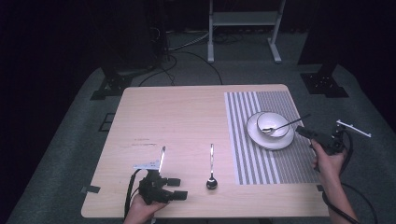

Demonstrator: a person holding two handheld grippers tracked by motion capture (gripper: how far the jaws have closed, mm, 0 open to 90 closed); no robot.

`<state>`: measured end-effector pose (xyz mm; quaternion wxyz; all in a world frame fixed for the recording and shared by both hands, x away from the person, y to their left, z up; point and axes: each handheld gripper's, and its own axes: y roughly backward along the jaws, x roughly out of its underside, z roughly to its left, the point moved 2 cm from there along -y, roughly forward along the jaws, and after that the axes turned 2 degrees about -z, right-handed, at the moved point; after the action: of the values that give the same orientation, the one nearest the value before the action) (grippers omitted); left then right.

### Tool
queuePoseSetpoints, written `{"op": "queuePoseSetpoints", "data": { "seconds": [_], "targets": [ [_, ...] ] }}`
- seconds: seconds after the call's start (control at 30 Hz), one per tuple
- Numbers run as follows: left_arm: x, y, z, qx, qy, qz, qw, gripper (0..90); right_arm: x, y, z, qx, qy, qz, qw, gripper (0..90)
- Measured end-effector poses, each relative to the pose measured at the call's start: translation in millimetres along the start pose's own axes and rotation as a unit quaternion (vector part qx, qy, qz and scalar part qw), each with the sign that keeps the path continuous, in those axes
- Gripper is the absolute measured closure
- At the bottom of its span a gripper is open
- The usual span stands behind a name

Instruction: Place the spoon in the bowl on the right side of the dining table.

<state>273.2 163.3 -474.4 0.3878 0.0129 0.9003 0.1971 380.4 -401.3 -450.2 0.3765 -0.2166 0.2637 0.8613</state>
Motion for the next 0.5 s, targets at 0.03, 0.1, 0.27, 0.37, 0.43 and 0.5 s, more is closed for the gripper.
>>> {"op": "queuePoseSetpoints", "data": {
  "seconds": [0.03, 0.1, 0.27, 0.37, 0.43, 0.5],
  "targets": [
    [0.1, -0.1, 0.1, 0.0, 0.0, 0.001, 1.0, 9.3, 2.3, 1.3, 0.9, 0.0, 0.0, 0.001, 1.0, 54.4],
    [0.2, 0.1, 0.2, 0.001, 0.0, 0.0, 1.0, 9.3, 6.2, 3.5, 2.3, -0.005, 0.0, 0.0, 1.0, 53.5],
    [0.7, 0.6, -0.2, 0.002, -0.003, 0.0, 1.0, 9.3, 15.8, 8.3, 7.1, -0.012, 0.004, 0.002, 0.9999, 51.1],
    [0.7, 1.5, -1.0, 0.002, -0.005, 0.0, 1.0, 9.3, 22.2, 12.0, 10.9, -0.018, 0.007, 0.004, 0.9998, 49.2],
    [0.9, 2.7, -0.6, 0.002, -0.003, -0.003, 1.0, 9.3, 26.4, 13.6, 12.8, -0.021, 0.009, 0.006, 0.9997, 47.8],
    [1.0, 3.9, 0.1, 0.001, -0.003, -0.004, 1.0, 9.2, 30.4, 13.9, 14.0, -0.024, 0.01, 0.013, 0.9996, 47.0]
  ]
}}
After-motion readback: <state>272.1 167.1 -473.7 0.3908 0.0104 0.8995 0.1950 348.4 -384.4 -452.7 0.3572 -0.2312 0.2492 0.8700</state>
